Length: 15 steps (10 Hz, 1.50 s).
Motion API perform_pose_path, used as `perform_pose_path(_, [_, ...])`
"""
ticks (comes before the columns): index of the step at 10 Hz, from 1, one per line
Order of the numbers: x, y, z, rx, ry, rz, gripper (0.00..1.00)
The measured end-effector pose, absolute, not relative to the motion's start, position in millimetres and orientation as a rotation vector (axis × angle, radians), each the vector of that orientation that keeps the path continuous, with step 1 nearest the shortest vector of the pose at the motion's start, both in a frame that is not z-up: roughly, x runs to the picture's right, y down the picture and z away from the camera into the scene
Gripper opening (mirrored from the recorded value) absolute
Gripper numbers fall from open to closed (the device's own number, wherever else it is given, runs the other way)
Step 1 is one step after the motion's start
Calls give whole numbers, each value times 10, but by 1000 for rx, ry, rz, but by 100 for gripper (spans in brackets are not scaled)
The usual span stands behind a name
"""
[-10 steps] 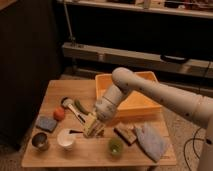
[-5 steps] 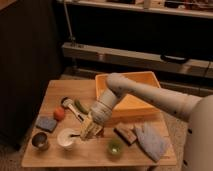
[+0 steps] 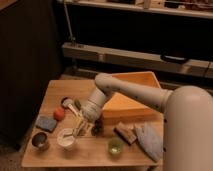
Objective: Place fork in paper cup
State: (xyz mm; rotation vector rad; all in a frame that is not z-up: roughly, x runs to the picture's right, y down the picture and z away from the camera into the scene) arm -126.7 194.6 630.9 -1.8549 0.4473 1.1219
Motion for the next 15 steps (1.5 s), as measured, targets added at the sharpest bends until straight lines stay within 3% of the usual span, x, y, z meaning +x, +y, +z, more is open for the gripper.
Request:
perform_pose_path(6, [-1374,1954,6435,-1851,519,1107,0])
perform_pose_path(7, [-1396,1959,6456,-1849,527,1105,4])
perform_pose_path(14, [-1448,2024,6580,-1819,591,1140,73])
perform_pose_path(15, [-1450,2025,6581,-1819,594,1143,79])
